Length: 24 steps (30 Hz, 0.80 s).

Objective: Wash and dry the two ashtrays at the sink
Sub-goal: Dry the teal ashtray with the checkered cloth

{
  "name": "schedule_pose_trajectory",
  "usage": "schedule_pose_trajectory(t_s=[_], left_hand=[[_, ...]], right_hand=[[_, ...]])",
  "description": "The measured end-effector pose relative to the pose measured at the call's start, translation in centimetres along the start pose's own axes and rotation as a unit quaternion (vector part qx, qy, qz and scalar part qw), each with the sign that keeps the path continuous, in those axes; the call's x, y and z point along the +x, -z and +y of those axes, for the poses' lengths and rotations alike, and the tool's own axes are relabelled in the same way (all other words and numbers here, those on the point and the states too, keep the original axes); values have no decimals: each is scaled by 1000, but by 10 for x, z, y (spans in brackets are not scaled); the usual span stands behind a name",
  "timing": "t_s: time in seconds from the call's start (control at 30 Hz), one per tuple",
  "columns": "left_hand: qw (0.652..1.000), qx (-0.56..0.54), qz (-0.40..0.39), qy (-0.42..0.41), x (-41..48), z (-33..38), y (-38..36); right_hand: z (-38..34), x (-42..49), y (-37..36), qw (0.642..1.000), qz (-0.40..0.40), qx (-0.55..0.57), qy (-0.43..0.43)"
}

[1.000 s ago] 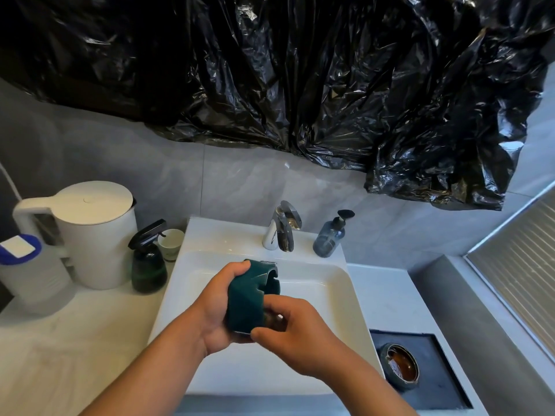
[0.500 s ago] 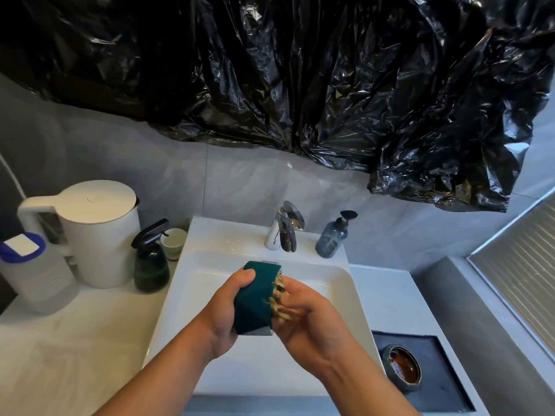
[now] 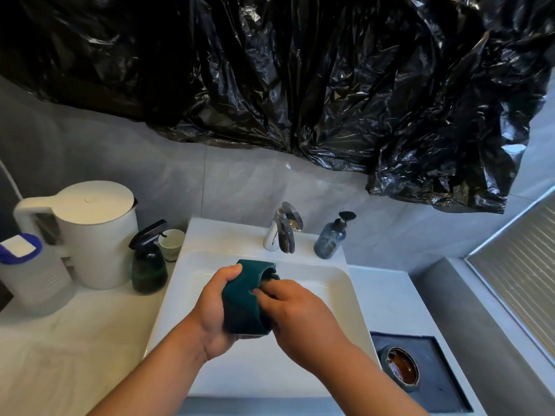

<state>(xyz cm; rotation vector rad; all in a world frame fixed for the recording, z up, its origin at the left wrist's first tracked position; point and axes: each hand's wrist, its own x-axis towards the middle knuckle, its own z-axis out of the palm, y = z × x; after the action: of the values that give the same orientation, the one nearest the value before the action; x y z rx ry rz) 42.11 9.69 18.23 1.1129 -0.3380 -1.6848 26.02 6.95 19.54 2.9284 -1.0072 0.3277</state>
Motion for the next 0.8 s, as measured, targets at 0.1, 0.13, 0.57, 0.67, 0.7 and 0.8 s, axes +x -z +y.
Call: schedule_pose_trajectory(t_s=[0.1,0.13,0.57,0.67,0.7,0.8], left_hand=[[1000,27,1,-11,2,4,1],[999,35,0,-12,2,5,2],[1000,5,-6,29,6,-1,5],[999,2,-16,44,6,-3,6],[999,2,-14,45,6,-3,6],[999,8,-2,41,6,-2,7]], right_hand=[[-9,4,15,993,-66,94,-22],[-10,7,20,982,-90,156,-58],[-15,10,6,903,121,354,-210],[-3,7,-9,966,211,144,-35],[-1,5,-11,971,208,113,0],[0,4,-6,988,125,96,7]])
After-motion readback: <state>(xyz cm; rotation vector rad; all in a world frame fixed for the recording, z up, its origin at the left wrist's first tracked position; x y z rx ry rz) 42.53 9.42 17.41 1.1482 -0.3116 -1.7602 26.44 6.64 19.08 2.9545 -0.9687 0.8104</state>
